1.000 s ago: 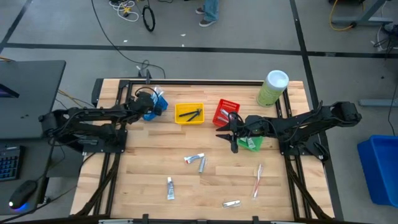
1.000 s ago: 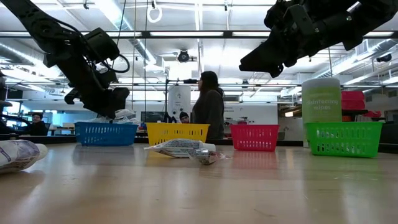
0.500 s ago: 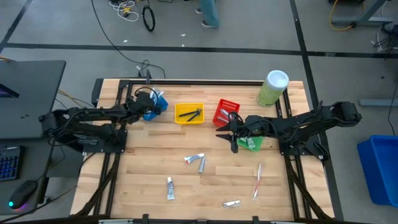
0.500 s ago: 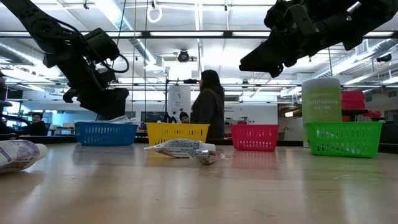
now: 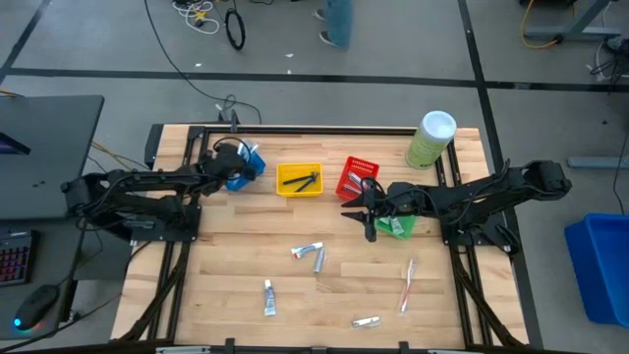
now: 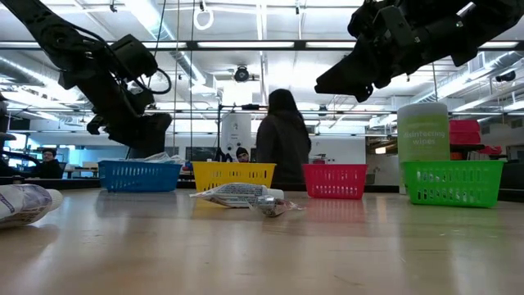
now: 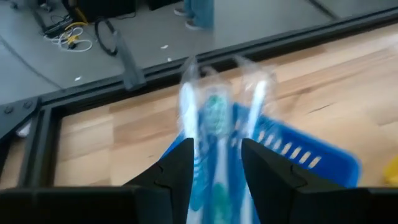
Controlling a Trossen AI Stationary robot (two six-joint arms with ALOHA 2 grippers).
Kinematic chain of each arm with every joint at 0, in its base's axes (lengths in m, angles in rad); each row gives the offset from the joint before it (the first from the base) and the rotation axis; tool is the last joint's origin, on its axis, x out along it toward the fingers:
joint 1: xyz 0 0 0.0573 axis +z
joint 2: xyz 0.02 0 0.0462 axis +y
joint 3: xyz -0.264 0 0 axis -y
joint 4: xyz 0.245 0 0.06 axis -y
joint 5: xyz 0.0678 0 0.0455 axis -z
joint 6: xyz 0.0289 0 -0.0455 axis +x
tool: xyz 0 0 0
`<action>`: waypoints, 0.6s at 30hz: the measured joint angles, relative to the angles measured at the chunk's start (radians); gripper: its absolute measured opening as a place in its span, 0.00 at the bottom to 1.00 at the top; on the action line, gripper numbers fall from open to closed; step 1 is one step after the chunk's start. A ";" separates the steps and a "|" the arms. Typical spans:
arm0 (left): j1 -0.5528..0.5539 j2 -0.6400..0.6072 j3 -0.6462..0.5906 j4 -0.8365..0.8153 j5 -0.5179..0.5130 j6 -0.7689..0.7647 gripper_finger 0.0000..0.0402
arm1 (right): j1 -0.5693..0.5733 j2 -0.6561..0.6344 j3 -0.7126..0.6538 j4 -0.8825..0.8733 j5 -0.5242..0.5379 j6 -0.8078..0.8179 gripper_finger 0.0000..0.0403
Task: Pick & Place Travel size toiletries
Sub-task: Put the silver nail cutter into the red bin
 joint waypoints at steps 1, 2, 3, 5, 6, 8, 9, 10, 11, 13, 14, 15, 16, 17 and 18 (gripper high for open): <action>-0.002 0.000 0.000 0.022 0.007 0.016 0.35 | 0.000 0.000 0.000 0.000 0.000 0.000 0.30; -0.005 0.000 0.000 0.046 0.017 0.032 0.35 | 0.000 0.000 0.000 0.000 0.000 0.000 0.30; -0.009 0.000 0.000 0.072 0.028 0.050 0.35 | 0.000 0.000 0.000 0.000 0.000 0.000 0.30; -0.022 0.000 0.000 0.132 0.060 0.077 0.35 | 0.000 0.000 0.000 0.000 0.000 0.000 0.30; -0.029 0.000 0.000 0.166 0.078 0.095 0.35 | 0.000 0.000 0.000 0.000 0.000 0.000 0.29; -0.046 0.000 0.000 0.233 0.122 0.130 0.35 | 0.000 0.000 0.000 0.000 0.000 0.000 0.30; -0.055 0.000 0.000 0.268 0.145 0.145 0.35 | 0.000 0.000 0.000 0.000 0.000 0.000 0.30; -0.064 0.000 0.000 0.301 0.170 0.157 0.35 | 0.000 0.000 0.000 0.000 0.000 0.000 0.30; -0.073 0.000 0.000 0.336 0.198 0.168 0.35 | 0.000 0.000 0.000 0.000 0.000 0.000 0.30; -0.090 0.000 0.000 0.394 0.263 0.188 0.35 | 0.000 0.000 0.000 0.000 0.000 0.000 0.30; -0.097 0.000 0.000 0.419 0.302 0.196 0.35 | 0.000 0.000 0.000 0.000 0.000 0.000 0.30; -0.104 0.000 0.001 0.439 0.341 0.202 0.35 | 0.000 0.000 0.000 0.000 0.000 0.000 0.30; -0.111 0.000 0.001 0.458 0.380 0.203 0.35 | 0.000 0.000 0.000 0.000 0.000 0.000 0.30; -0.118 0.000 0.001 0.474 0.417 0.203 0.35 | 0.000 0.000 0.000 0.000 0.000 0.000 0.29; -0.124 0.000 0.001 0.490 0.451 0.203 0.35 | 0.000 0.000 0.000 0.000 0.000 0.000 0.29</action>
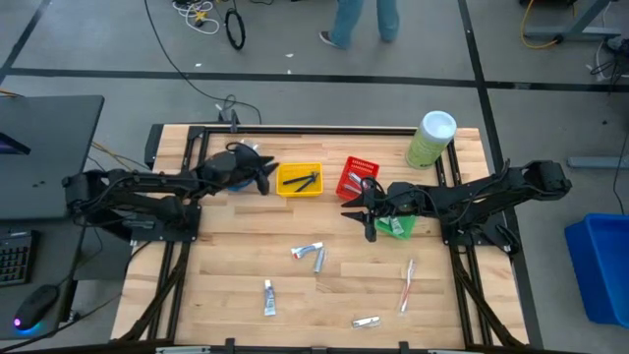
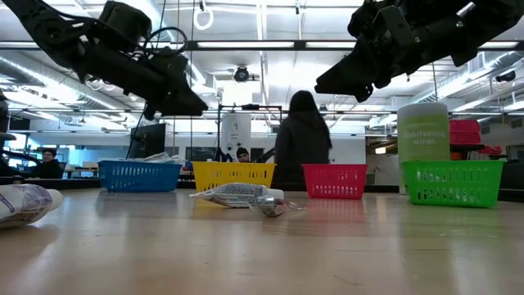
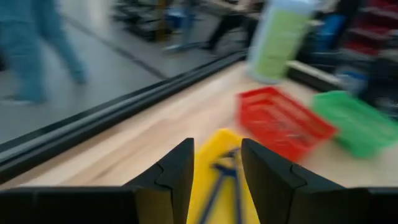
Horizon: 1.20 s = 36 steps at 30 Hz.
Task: Pick & Place Travel size toiletries
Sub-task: Put the silver nail cutter into the red bin
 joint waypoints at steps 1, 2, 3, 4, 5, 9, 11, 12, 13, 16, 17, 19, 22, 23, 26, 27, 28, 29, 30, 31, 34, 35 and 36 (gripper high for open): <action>-0.006 0.000 0.000 0.011 0.031 0.000 0.35 | 0.000 0.000 0.000 0.000 0.000 0.000 0.29; -0.012 0.000 0.000 0.018 0.055 0.000 0.35 | 0.000 0.000 0.000 0.000 0.000 0.000 0.29; -0.017 0.000 0.000 0.025 0.078 0.000 0.35 | 0.000 0.000 0.000 0.000 0.000 0.000 0.29; -0.022 0.000 0.000 0.034 0.096 -0.001 0.35 | 0.000 0.000 0.000 0.000 0.000 0.000 0.29; -0.028 0.000 0.000 0.041 0.111 -0.001 0.35 | 0.000 0.000 0.000 0.000 0.000 0.003 0.29; -0.045 0.000 0.000 0.047 0.145 -0.002 0.35 | 0.000 0.000 0.000 0.000 0.000 0.022 0.29; -0.055 0.000 0.000 0.048 0.148 -0.003 0.35 | 0.000 0.000 0.000 0.000 0.000 0.023 0.29; -0.061 0.000 0.000 0.048 0.148 -0.005 0.35 | 0.000 0.000 0.000 0.000 0.000 0.023 0.29; -0.066 0.000 0.000 0.048 0.148 -0.009 0.35 | 0.000 0.000 0.000 0.000 0.000 0.023 0.29; -0.088 0.000 0.000 0.048 0.170 -0.013 0.35 | 0.000 0.000 0.000 0.000 0.000 0.023 0.28; -0.097 0.000 0.000 0.048 0.186 -0.013 0.35 | 0.000 0.000 0.000 0.000 0.000 0.023 0.28; -0.118 0.000 0.000 0.048 0.218 -0.013 0.35 | 0.000 0.000 0.000 0.000 0.000 0.022 0.28; -0.158 0.000 0.000 0.048 0.231 -0.013 0.35 | 0.000 0.000 0.000 0.000 0.000 0.022 0.28; -0.173 0.000 0.000 0.048 0.229 -0.013 0.35 | 0.000 0.000 0.000 0.000 0.000 0.022 0.28; -0.215 0.000 0.000 0.048 0.228 -0.013 0.35 | 0.000 0.000 0.000 0.000 0.000 0.022 0.28; -0.229 0.000 0.000 0.048 0.228 -0.014 0.35 | 0.000 0.000 0.000 0.000 0.000 0.022 0.28; -0.243 0.000 0.000 0.048 0.227 -0.017 0.35 | 0.000 0.000 0.000 0.000 0.000 0.022 0.28; -0.258 0.000 0.000 0.048 0.227 -0.017 0.35 | 0.000 0.000 0.000 0.000 0.000 0.022 0.28; -0.272 0.000 0.000 0.048 0.227 -0.017 0.35 | 0.000 0.000 0.000 0.000 0.000 0.022 0.28; -0.287 0.000 0.000 0.048 0.225 -0.018 0.35 | 0.000 0.000 0.000 0.000 0.000 0.022 0.28; -0.335 0.000 0.000 0.048 0.204 -0.031 0.35 | 0.000 0.000 0.000 0.000 0.000 0.018 0.28; -0.352 0.000 0.000 0.048 0.191 -0.042 0.35 | 0.000 0.000 0.000 0.000 0.000 0.018 0.28; -0.369 0.000 0.000 0.048 0.176 -0.045 0.35 | 0.000 0.000 0.000 0.000 0.000 0.018 0.28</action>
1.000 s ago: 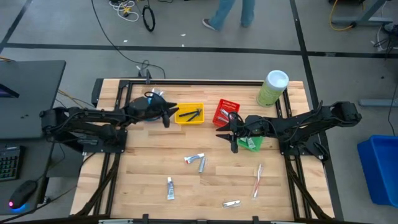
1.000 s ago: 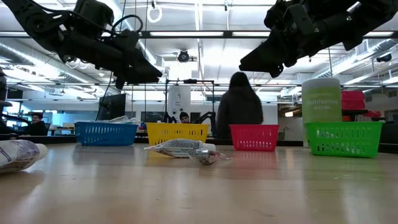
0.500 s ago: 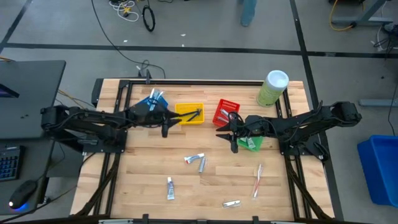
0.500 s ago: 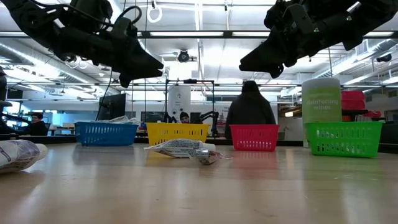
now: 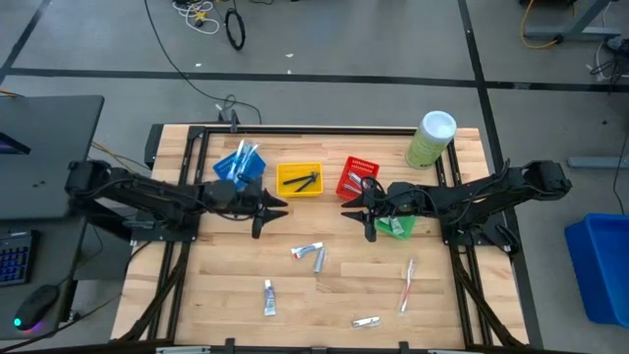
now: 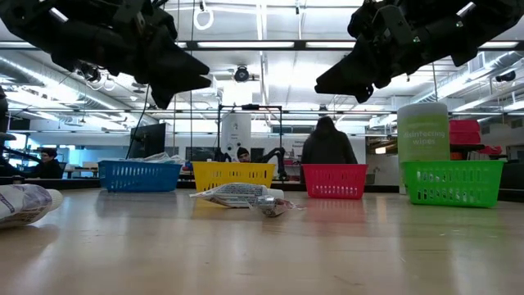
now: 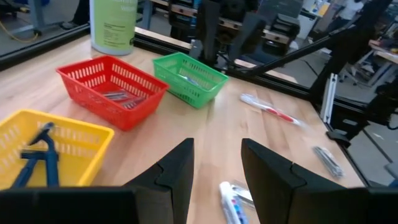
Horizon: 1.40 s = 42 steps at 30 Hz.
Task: Pick & Place Travel size toiletries
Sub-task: Put the silver nail cutter into the red bin
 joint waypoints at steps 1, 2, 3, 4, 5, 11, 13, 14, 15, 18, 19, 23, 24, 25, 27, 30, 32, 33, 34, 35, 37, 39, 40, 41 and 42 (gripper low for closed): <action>-0.017 0.000 0.000 0.000 -0.018 -0.004 0.35 | 0.000 0.000 0.000 0.000 0.000 0.000 0.28; -0.033 0.000 0.000 0.000 -0.038 -0.008 0.35 | 0.000 0.000 0.000 0.000 0.000 0.000 0.28; -0.050 0.000 0.000 0.000 -0.059 -0.014 0.35 | 0.000 0.000 0.000 0.000 0.000 0.000 0.28; -0.067 0.000 0.000 0.000 -0.082 -0.025 0.35 | 0.000 0.000 0.000 0.000 0.000 0.000 0.28; -0.084 0.000 0.000 0.000 -0.106 -0.034 0.35 | 0.000 0.000 0.000 0.000 0.000 0.000 0.28; -0.183 0.000 0.000 0.000 -0.216 -0.078 0.35 | 0.000 0.000 0.000 0.000 0.000 0.000 0.28; -0.211 0.000 0.000 0.000 -0.252 -0.096 0.35 | 0.000 0.000 0.000 0.000 0.000 0.000 0.28; -0.224 0.000 0.000 0.000 -0.270 -0.105 0.35 | 0.000 0.000 0.000 0.000 0.000 0.000 0.28; -0.237 0.000 0.000 0.000 -0.290 -0.110 0.35 | 0.000 0.000 0.000 0.000 0.000 0.000 0.28; -0.270 0.000 0.000 0.000 -0.343 -0.126 0.35 | 0.000 0.000 0.000 0.000 0.000 -0.009 0.28; -0.279 0.000 0.000 0.000 -0.359 -0.132 0.35 | 0.000 0.000 0.000 0.000 0.000 -0.018 0.28; -0.306 0.001 0.000 0.000 -0.399 -0.157 0.35 | 0.000 0.000 0.000 0.000 0.000 -0.046 0.28; -0.311 0.001 0.000 0.000 -0.405 -0.159 0.35 | 0.000 0.000 0.000 0.000 0.000 -0.051 0.28; -0.316 0.001 0.000 0.000 -0.408 -0.162 0.35 | 0.000 0.000 0.000 0.000 0.000 -0.055 0.28; -0.323 0.001 0.000 0.000 -0.419 -0.168 0.35 | 0.000 0.000 0.000 0.000 0.000 -0.057 0.28; -0.330 0.001 0.000 0.000 -0.439 -0.172 0.35 | 0.000 0.000 0.000 0.000 0.000 -0.057 0.28; -0.332 0.001 0.000 0.001 -0.446 -0.172 0.35 | 0.000 0.000 0.000 0.000 0.000 -0.058 0.28; -0.332 0.001 0.000 0.001 -0.449 -0.172 0.35 | 0.000 0.000 0.000 0.000 0.000 -0.058 0.28; -0.332 0.001 0.000 0.002 -0.449 -0.172 0.35 | 0.000 0.000 0.000 0.000 0.000 -0.058 0.28; -0.332 0.001 0.000 0.005 -0.449 -0.172 0.35 | 0.000 0.000 0.000 0.000 0.000 -0.058 0.28; -0.332 0.001 0.000 0.009 -0.449 -0.172 0.35 | 0.000 0.000 0.000 0.000 0.000 -0.058 0.28; -0.332 0.001 0.000 0.011 -0.449 -0.172 0.35 | 0.000 0.000 0.000 0.000 0.000 -0.058 0.28; -0.332 0.001 0.000 0.013 -0.449 -0.172 0.35 | 0.000 0.000 0.000 0.000 0.000 -0.058 0.28; -0.332 0.001 0.000 0.017 -0.449 -0.172 0.35 | 0.000 0.000 0.000 0.000 0.000 -0.058 0.28; -0.332 0.001 0.000 0.023 -0.449 -0.172 0.35 | 0.000 0.000 0.000 0.000 0.000 -0.058 0.28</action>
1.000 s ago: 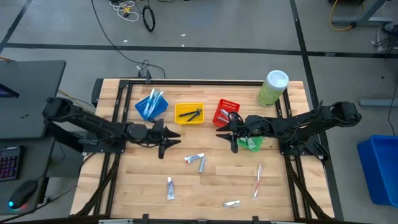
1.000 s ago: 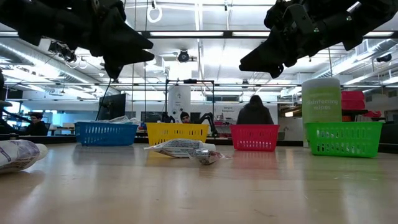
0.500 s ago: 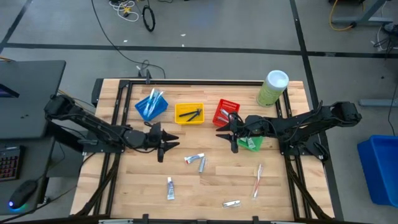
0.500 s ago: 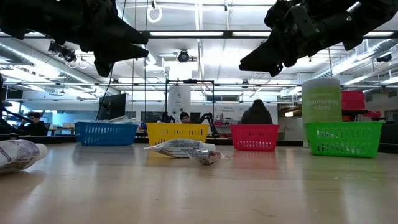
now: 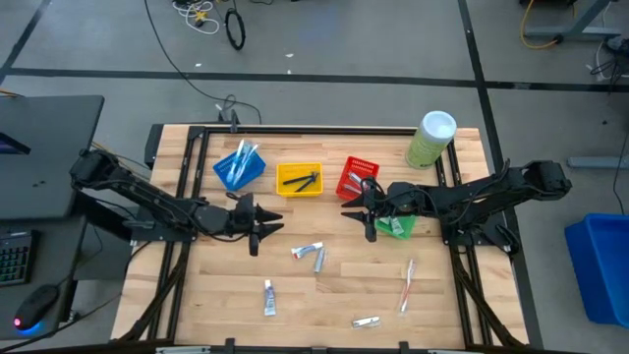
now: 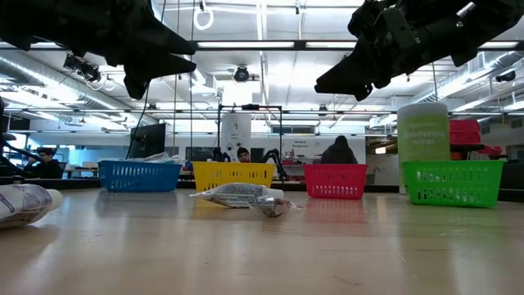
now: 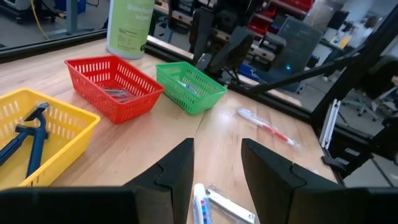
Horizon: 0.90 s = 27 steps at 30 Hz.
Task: Pick & Place Travel size toiletries
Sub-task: Put the silver nail cutter into the red bin
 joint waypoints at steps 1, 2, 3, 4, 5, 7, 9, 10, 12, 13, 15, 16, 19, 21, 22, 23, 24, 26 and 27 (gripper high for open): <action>0.000 0.000 0.000 0.009 0.000 0.000 0.35 | 0.000 0.000 0.000 0.000 0.000 0.000 0.28; 0.000 0.000 0.000 0.019 0.000 0.000 0.35 | 0.000 0.000 0.000 0.000 0.000 0.000 0.28; 0.000 0.000 0.000 0.026 0.000 0.004 0.35 | 0.000 0.000 0.000 0.000 0.000 0.000 0.28; 0.000 0.000 0.000 0.031 0.000 0.013 0.35 | 0.000 0.000 0.000 0.000 0.000 0.000 0.28; 0.000 0.000 0.000 0.036 0.000 0.024 0.35 | 0.000 0.000 0.000 0.000 0.000 0.001 0.28; 0.000 0.000 0.000 0.038 0.000 0.050 0.35 | 0.000 0.000 0.000 0.000 0.000 0.002 0.28; 0.000 0.000 0.000 0.037 0.000 0.079 0.35 | 0.000 0.000 0.000 0.000 0.000 0.002 0.28; 0.000 0.000 0.000 0.037 0.000 0.095 0.35 | 0.000 0.000 0.000 0.000 0.000 0.002 0.28; 0.000 0.000 0.000 0.037 0.000 0.126 0.35 | 0.000 0.000 0.000 0.001 0.000 0.003 0.28; 0.000 0.000 0.000 0.037 -0.001 0.142 0.35 | 0.000 0.000 0.000 0.000 0.000 0.003 0.28; 0.000 0.000 0.000 0.037 -0.012 0.174 0.35 | 0.000 0.000 0.000 0.001 0.000 0.003 0.28; 0.000 0.000 0.000 0.037 -0.019 0.186 0.35 | 0.000 0.000 0.000 0.001 0.000 0.004 0.28; 0.000 0.000 0.000 0.037 -0.036 0.227 0.35 | 0.000 0.000 0.000 0.010 -0.001 0.005 0.29; 0.002 0.000 0.000 0.037 -0.046 0.252 0.35 | 0.000 0.000 0.000 0.019 -0.006 0.001 0.29; 0.003 0.000 0.000 0.037 -0.054 0.261 0.35 | 0.000 0.000 0.000 0.023 -0.019 -0.007 0.29; 0.005 0.000 0.000 0.037 -0.061 0.272 0.35 | 0.000 0.000 0.000 0.028 -0.046 -0.014 0.30; 0.010 0.000 0.000 0.037 -0.066 0.277 0.35 | 0.000 0.000 0.000 0.038 -0.083 -0.019 0.30; 0.021 0.000 0.000 0.036 -0.072 0.288 0.35 | 0.003 0.012 0.000 0.080 -0.166 -0.031 0.31; 0.028 0.000 0.000 0.036 -0.072 0.292 0.35 | 0.007 0.018 0.000 0.097 -0.204 -0.036 0.31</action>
